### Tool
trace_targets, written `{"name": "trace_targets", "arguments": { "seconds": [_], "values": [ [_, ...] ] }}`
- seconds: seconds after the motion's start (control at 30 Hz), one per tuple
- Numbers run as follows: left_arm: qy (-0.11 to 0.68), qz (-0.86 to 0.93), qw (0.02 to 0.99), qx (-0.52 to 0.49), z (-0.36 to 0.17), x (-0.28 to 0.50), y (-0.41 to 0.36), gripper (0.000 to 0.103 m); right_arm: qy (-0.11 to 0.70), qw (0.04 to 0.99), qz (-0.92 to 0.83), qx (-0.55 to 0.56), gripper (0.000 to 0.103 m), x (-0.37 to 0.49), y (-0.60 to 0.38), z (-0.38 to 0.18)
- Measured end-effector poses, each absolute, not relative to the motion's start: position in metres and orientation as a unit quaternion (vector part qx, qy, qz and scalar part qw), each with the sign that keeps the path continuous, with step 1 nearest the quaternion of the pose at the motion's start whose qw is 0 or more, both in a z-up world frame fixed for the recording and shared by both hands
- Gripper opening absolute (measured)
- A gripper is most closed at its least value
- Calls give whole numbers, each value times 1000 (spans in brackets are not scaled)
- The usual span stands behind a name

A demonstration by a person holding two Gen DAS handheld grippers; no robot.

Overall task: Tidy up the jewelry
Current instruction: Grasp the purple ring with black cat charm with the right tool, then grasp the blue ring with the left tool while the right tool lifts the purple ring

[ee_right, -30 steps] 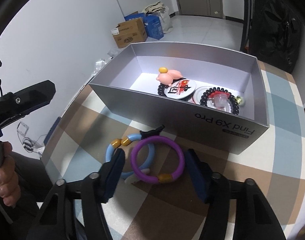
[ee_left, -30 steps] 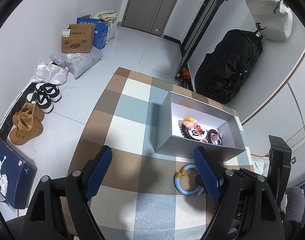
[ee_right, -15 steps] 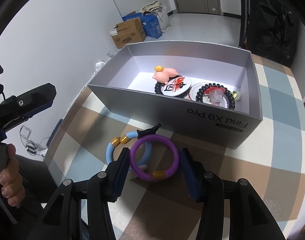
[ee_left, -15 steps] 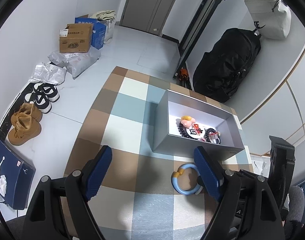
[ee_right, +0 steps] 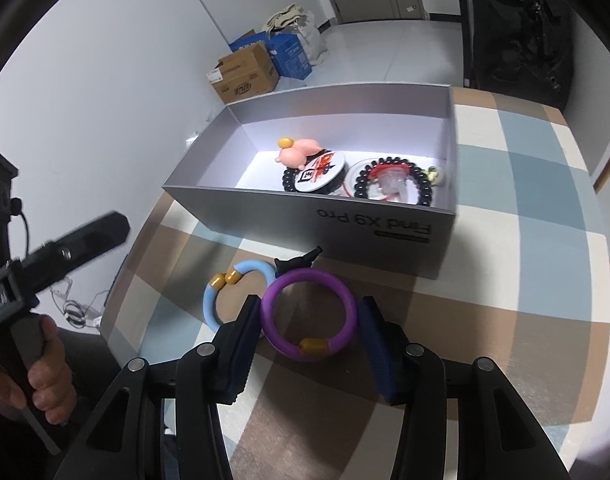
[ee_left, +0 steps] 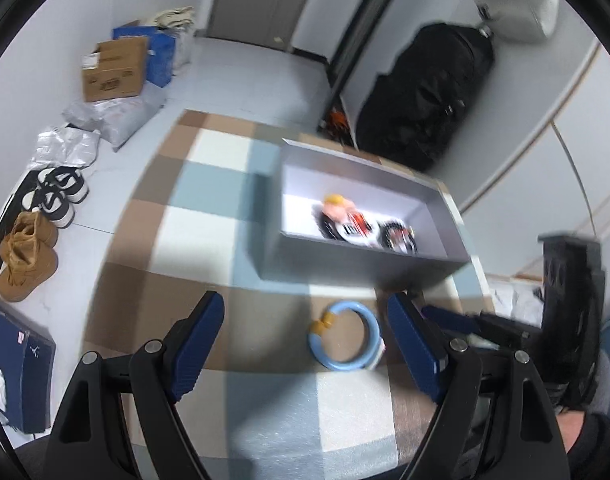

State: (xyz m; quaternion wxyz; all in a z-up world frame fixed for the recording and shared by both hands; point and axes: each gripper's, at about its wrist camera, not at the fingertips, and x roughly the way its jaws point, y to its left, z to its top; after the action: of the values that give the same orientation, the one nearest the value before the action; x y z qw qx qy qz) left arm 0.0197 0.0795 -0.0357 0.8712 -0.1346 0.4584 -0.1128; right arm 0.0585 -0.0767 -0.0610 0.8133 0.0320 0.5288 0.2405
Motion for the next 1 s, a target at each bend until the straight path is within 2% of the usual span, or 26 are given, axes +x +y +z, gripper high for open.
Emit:
{"name": "trace_targets", "arguments": {
  "seconds": [0.33,1.0],
  "values": [
    [481,-139,864,-54,-47,16,41,80,519,822,227,57,48,57,-101,-50],
    [527,-117,841,-20,-63,22,20,80,484,839,229,94,48,45,-138,-18]
  ]
}}
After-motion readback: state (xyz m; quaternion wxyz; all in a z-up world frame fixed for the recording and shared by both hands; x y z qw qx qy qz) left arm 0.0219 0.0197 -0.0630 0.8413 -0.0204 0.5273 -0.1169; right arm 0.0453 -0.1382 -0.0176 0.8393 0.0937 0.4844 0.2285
